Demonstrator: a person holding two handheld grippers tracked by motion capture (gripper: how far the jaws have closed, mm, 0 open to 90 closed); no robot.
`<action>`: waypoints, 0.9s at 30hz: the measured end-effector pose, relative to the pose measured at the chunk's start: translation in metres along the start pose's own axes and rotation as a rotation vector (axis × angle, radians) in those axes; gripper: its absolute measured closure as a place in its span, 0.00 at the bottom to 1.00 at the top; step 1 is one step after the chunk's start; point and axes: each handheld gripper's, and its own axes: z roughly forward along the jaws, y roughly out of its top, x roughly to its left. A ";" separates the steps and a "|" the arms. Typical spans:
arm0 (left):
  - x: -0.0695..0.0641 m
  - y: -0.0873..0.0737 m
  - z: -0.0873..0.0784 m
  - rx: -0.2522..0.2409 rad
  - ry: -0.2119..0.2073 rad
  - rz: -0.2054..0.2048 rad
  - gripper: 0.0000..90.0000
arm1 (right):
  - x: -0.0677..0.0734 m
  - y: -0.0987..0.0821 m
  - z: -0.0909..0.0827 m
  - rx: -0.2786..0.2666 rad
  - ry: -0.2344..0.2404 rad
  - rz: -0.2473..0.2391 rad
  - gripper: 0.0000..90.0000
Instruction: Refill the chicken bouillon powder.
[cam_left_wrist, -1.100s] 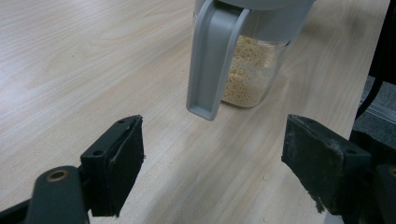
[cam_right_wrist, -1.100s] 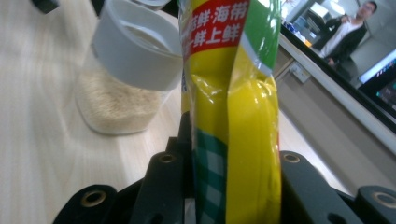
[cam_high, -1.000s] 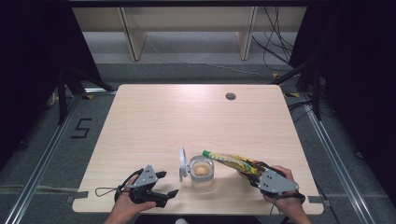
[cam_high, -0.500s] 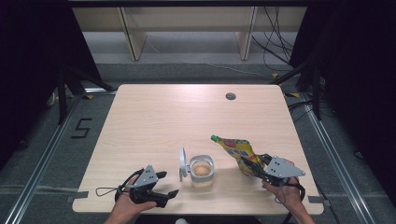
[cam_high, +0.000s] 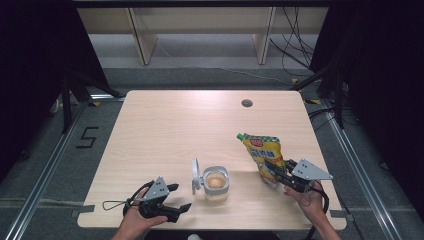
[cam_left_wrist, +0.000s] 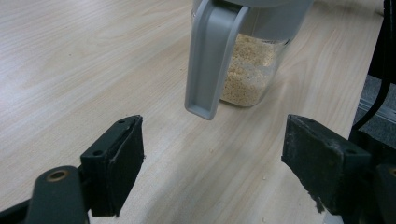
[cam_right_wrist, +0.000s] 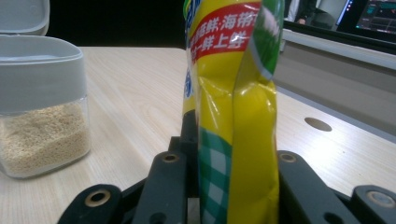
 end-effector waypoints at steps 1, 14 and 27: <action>-0.001 0.000 0.000 -0.011 0.003 -0.007 0.22 | -0.001 -0.001 0.000 -0.011 -0.013 0.005 0.84; 0.000 -0.001 -0.002 -0.005 0.003 -0.026 0.22 | -0.004 -0.003 -0.014 0.017 0.034 0.056 0.84; 0.001 0.000 -0.004 -0.009 0.007 0.002 0.22 | 0.000 -0.006 -0.027 0.085 -0.040 0.124 0.81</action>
